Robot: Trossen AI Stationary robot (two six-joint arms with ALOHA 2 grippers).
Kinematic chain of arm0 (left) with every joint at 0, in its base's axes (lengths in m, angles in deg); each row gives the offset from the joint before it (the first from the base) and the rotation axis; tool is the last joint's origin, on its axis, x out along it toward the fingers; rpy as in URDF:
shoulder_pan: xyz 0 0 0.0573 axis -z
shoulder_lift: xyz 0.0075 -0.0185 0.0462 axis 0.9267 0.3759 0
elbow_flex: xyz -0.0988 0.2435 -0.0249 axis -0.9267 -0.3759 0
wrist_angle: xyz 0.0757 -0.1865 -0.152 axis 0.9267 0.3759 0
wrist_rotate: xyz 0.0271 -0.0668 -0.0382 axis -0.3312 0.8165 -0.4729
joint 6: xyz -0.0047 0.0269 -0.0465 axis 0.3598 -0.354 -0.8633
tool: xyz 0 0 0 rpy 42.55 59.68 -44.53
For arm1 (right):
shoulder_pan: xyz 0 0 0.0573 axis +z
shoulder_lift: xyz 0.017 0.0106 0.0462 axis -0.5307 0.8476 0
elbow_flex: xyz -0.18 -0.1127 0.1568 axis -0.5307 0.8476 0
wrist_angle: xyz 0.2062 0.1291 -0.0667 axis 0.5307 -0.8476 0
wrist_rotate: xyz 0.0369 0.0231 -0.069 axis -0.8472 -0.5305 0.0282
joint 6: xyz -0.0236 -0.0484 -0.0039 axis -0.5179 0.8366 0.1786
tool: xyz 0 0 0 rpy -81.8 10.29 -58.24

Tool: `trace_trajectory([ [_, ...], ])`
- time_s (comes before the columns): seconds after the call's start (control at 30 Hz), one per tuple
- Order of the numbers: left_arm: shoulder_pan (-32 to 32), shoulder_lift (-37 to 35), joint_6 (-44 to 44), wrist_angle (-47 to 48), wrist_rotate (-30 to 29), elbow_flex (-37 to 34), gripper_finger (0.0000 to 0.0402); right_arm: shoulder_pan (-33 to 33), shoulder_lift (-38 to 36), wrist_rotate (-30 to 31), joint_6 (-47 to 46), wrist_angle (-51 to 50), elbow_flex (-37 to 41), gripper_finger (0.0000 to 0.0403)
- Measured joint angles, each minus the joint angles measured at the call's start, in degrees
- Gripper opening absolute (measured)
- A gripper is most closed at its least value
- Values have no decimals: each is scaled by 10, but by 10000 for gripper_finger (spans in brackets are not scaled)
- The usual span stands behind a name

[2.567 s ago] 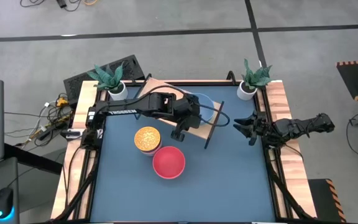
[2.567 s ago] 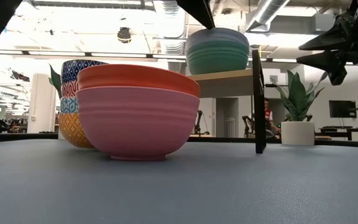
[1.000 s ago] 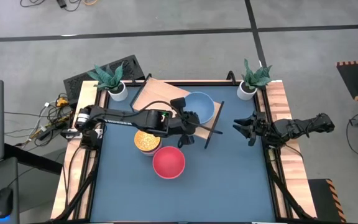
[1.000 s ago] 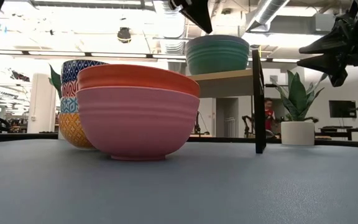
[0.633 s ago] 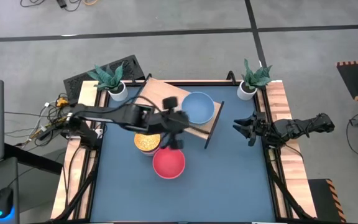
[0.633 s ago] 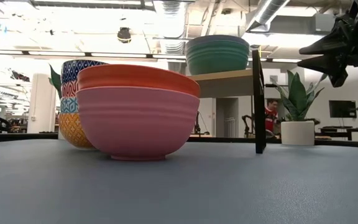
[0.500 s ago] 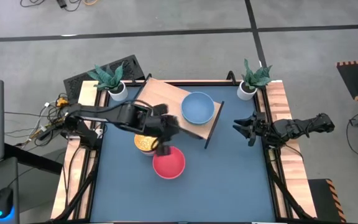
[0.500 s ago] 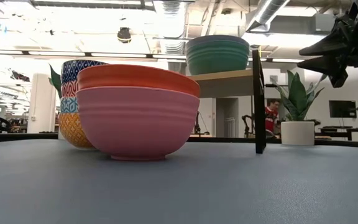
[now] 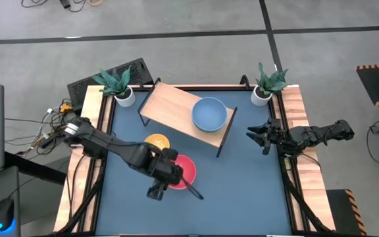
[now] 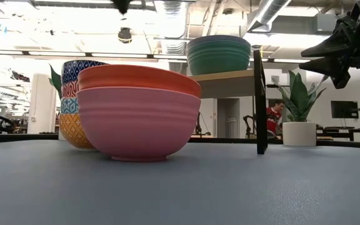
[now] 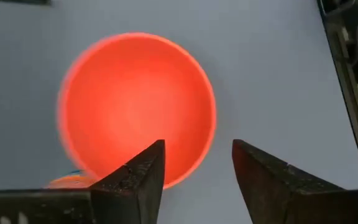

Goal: Place and stack bowls onto a shelf
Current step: Stack the orange bowl onto the blue bowl on the shelf

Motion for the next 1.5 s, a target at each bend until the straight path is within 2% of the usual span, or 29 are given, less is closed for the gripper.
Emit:
trace_trajectory([
  [0.1, 10, 0, -1, -63, 26, -57, 173, 0, 0, 0, 0, 0, 0, 191],
  [0.23, 14, 0, -3, -145, 30, -110, 173, 0, 0, 0, 0, 0, 0, 191],
  [0.53, 8, 0, 8, -202, 44, -188, 169, 0, 0, 0, 0, 0, 0, 191],
  [0.73, -2, -2, 2, -209, 47, -197, 164, 0, 0, 0, -13, 0, 0, 191],
  [0.93, -10, -3, 13, -216, 68, -204, 113, 0, 0, 0, -13, 0, 0, 191],
  [1.2, -24, -3, 0, -225, 110, -216, 14, 0, 0, 0, -13, 0, 0, 191],
  [1.5, -29, -6, 15, -197, 115, -181, 1, 0, 0, 0, -14, 0, 0, 191],
])
